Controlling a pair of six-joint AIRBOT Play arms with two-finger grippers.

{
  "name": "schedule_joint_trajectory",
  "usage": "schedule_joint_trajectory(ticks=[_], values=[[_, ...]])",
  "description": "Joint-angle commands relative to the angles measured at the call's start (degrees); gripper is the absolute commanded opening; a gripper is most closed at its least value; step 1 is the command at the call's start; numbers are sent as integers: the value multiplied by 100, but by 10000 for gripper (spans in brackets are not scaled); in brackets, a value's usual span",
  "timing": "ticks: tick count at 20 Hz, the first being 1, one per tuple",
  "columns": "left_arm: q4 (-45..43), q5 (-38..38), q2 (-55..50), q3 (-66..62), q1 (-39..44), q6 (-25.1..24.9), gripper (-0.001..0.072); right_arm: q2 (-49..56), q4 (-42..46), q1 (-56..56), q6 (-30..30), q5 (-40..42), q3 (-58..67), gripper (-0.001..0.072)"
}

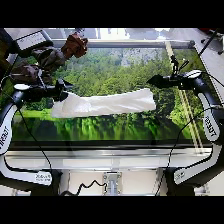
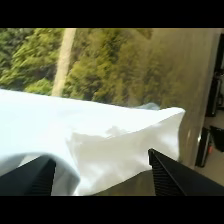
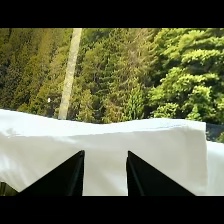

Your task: Fold the shirts.

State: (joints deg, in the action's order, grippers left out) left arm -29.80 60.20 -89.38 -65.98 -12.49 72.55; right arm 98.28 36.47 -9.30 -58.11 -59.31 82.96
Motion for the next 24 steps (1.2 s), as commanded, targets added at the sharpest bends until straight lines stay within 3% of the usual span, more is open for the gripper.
schedule_joint_trajectory(ticks=[1, 4, 6, 12, 13, 15, 16, 17, 18, 21, 23, 24], values=[[-2181, 496, 7, -2, -2, 1058, 638, -4, 85, 35, -92, -2, 15, 305], [-3543, 529, 11, -2, -2, 1775, 639, -4, 85, 35, -109, -22, 15, 306], [-3674, 334, 22, -2, -2, 1882, 639, -4, 85, 35, -109, -44, 15, 306], [-3042, -1255, 850, -11, -2, 1937, 638, -4, 90, 35, -107, -87, 15, 306], [-2704, -1320, 1003, -59, 7, 1799, 638, -4, 94, 35, -107, -85, 15, 306], [-1764, -977, 1091, -275, 85, 1058, 622, -4, 151, 35, -125, -83, 15, 305], [-1534, -820, 1086, -339, 179, 848, 501, -4, 323, 35, -291, -85, 15, 304], [-1504, -831, 1084, -350, 339, 682, 219, -4, 590, 35, -455, -85, 15, 271], [-1510, -942, 1062, -348, 498, 529, 21, -4, 957, 26, -592, -81, 15, 13], [-1478, -1497, 866, -354, 1027, 566, 17, -4, 2105, -92, -1381, -177, 13, 26], [-1523, -1508, 498, -472, 1307, 629, 16, -4, 2361, -251, -1554, -472, 7, 29], [-1521, -1403, 201, -621, 1410, 717, 16, -4, 2330, -372, -1543, -651, 7, 72]])
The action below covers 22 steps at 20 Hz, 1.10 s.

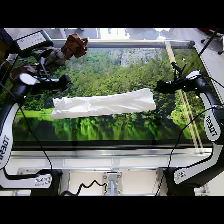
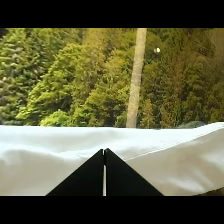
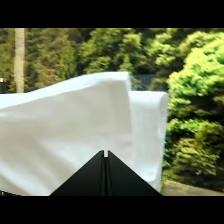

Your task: Fold the shirts.

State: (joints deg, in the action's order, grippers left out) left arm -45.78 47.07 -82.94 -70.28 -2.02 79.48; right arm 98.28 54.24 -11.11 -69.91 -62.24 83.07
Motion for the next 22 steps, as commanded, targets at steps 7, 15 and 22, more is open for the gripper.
schedule_joint_trajectory(ticks=[7, 15, 22], values=[[-549, 1287, -1954, -1480, 804, 610, 16, -2, 83, -855, -94, -837, -7, 440], [-2312, 1692, -2201, -1515, 1259, 1366, 16, 367, -234, -848, 39, -811, -9, 441], [-2302, 1714, -2223, -2295, 1700, 1200, 16, 1027, -977, -848, 151, -935, -7, 442]])
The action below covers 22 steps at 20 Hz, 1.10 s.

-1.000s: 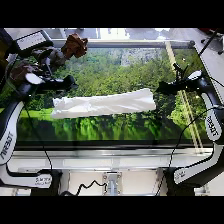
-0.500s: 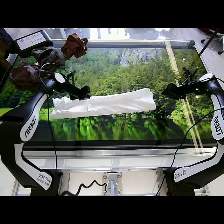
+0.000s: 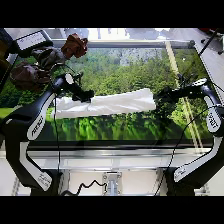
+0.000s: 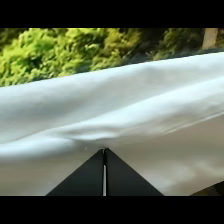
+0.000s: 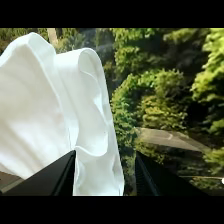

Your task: Fold the shirts.

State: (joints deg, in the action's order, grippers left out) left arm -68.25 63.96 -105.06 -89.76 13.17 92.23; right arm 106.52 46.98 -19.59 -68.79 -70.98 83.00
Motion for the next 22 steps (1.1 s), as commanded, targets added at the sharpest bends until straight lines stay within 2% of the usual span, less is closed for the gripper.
schedule_joint_trajectory(ticks=[1, 18, 22], values=[[-55, 20, -11, -505, 243, -72, 16, 216, -236, -2, 85, -70, -2, 442], [660, 319, -922, -782, 446, -4, 16, 216, -262, -2, 221, -98, 0, 442], [695, 334, -962, -789, 446, -4, 16, 339, -660, -2, 254, -570, 0, 443]])
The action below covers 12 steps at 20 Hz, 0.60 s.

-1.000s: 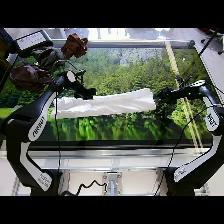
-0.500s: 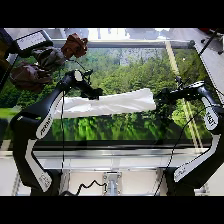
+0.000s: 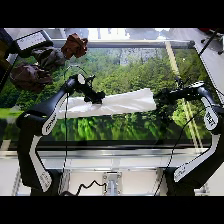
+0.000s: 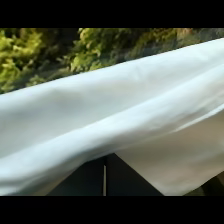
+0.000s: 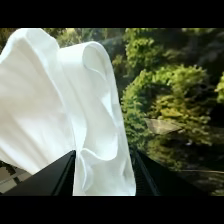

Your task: Fold the shirts.

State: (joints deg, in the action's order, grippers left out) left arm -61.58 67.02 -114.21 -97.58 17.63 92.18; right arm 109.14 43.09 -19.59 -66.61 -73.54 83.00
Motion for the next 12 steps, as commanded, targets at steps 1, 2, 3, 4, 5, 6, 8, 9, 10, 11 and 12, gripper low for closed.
schedule_joint_trajectory(ticks=[1, 2, 3, 4, 5, 6, 8, 9, 10, 11, 12], values=[[28, 37, -44, -9, 2, 0, 16, 146, -350, 0, 37, -424, 0, 445], [28, 42, -44, -9, 0, 0, 16, 205, -417, 0, 44, -481, 0, 475], [28, 42, -44, -9, 0, -2, 16, 249, -455, -2, 44, -494, 0, 481], [28, 39, -44, -9, 0, -2, 16, 264, -457, 0, 44, -485, 0, 481], [28, 39, -44, -9, 0, -2, 16, 269, -459, 0, 44, -479, 0, 481], [28, 39, -44, -9, 0, -2, 16, 269, -457, 0, 42, -466, 0, 481], [28, 37, -44, -9, 0, -4, 17, 269, -459, 2, 17, -422, 0, 479], [28, 42, -44, -9, -2, -4, 16, 271, -459, 11, 17, -415, 0, 478], [28, 42, -44, -9, -2, -4, 16, 273, -452, 31, 17, -413, 0, 477], [28, 46, -44, -9, -2, -4, 16, 275, -448, 61, 22, -404, 0, 477], [28, 52, -44, -9, -2, -4, 16, 275, -431, 103, 20, -339, 0, 476]])
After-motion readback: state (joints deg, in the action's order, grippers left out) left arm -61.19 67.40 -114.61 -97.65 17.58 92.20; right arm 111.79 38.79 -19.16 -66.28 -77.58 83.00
